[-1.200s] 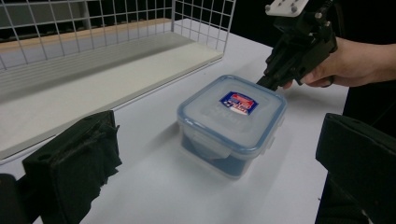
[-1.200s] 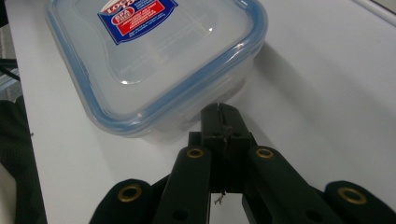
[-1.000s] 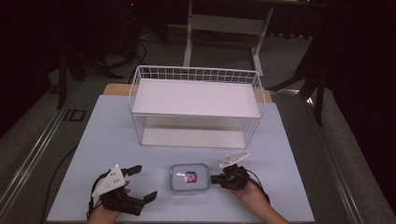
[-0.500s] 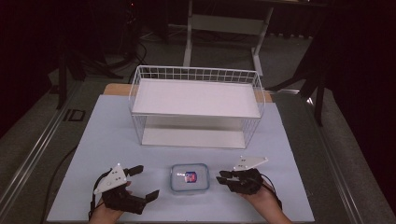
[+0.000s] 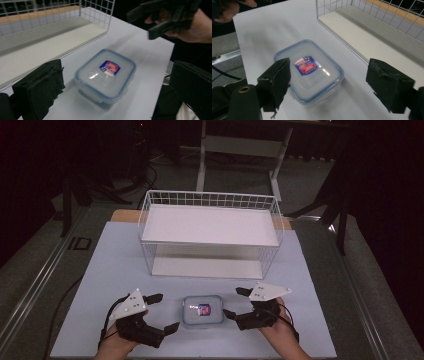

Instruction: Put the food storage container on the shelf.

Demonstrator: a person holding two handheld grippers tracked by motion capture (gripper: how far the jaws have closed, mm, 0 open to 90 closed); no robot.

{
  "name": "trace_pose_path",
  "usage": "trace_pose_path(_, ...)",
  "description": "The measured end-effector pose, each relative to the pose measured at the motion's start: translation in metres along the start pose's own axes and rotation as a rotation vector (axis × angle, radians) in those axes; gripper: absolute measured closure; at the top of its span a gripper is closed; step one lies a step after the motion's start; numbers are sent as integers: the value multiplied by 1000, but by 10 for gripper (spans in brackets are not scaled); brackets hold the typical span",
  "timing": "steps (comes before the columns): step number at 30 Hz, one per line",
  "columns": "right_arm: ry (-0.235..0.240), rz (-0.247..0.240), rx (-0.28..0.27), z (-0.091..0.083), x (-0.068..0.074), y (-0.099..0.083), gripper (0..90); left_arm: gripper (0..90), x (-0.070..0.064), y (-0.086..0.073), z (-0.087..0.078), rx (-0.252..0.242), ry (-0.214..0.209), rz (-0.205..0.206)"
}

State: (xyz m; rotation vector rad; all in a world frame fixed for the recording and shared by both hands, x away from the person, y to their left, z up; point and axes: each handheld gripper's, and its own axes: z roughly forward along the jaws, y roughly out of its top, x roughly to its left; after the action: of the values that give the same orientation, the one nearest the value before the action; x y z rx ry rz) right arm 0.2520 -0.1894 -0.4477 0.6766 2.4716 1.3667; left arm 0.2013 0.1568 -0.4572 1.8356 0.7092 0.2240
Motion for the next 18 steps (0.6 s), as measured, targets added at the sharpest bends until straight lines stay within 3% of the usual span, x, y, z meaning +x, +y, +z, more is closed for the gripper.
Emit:
trace_pose_path(3,26,38,17,5,-2,1,237,3,0,5,3,9,28,-4)
trace_pose_path(7,8,93,46,12,-4,-1,182,3,6,7,9,15,58,-90)
trace_pose_path(12,29,219,44,17,-11,-3,137,3,14,8,23,87,50,-164)
trace_pose_path(15,-5,260,66,20,-12,-5,117,3,21,4,34,139,43,-236)
trace_pose_path(17,-41,300,95,24,-13,-7,110,3,24,1,40,183,68,-284)
trace_pose_path(18,-31,318,97,25,-13,-8,110,3,26,-2,43,192,55,-316)
